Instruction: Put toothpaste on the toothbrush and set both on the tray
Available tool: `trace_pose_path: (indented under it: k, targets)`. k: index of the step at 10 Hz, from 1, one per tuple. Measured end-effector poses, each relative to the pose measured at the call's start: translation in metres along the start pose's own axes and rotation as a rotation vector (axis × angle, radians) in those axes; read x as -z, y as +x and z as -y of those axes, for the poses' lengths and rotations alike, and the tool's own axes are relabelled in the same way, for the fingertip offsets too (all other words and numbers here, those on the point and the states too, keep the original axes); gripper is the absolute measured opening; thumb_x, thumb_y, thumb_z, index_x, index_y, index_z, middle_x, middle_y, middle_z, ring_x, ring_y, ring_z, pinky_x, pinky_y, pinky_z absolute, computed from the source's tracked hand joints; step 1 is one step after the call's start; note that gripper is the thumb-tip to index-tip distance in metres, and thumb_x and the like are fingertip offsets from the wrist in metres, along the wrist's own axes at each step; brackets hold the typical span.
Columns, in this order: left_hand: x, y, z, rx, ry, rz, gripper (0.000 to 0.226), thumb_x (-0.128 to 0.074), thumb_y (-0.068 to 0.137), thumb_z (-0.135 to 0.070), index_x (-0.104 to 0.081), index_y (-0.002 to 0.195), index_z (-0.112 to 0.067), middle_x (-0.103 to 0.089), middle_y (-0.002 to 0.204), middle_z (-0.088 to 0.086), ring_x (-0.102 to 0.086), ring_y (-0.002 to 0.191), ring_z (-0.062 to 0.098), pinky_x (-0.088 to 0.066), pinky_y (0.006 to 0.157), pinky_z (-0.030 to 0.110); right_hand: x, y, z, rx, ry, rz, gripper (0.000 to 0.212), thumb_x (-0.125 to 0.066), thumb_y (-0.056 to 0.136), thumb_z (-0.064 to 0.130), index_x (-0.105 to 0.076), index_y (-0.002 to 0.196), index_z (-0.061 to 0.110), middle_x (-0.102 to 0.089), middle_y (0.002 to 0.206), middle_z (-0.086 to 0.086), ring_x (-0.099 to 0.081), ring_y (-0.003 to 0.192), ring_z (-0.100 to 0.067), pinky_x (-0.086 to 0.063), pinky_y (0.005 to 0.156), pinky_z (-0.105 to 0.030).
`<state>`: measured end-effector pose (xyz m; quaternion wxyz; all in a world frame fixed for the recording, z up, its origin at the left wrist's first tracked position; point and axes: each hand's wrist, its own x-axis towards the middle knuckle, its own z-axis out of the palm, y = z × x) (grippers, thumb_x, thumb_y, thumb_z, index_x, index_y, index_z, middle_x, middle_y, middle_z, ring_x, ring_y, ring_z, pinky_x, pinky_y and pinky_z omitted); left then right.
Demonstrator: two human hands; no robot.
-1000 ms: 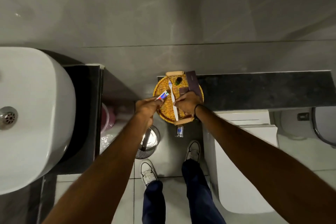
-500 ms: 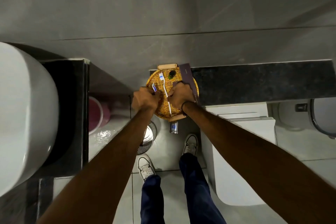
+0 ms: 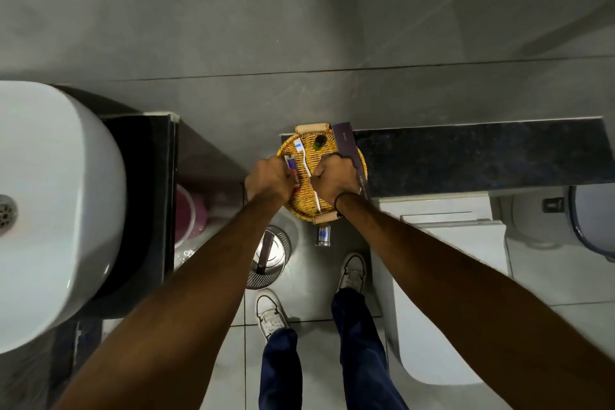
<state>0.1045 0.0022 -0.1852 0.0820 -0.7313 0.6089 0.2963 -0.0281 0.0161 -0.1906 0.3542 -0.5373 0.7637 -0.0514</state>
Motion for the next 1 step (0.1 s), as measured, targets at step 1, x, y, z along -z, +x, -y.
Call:
trace_pose_path:
  k: [1]
  targets:
    - [0.0019,-0.0051,0.0078,-0.095,0.052,-0.064,0.027,-0.060,0.096,-0.028,-0.075,0.112,-0.012,-0.074,0.113,0.015,-0.072,0.103,0.039,-0.058,0.084,0.044,0.0072,0.0001,-0.0038,0.027,0.013,-0.045,0.021,-0.066,0.095,0.024,-0.079,0.092,0.007,-0.079,0.097,-0.013,-0.075,0.093,-0.032,-0.065,0.087,-0.044]
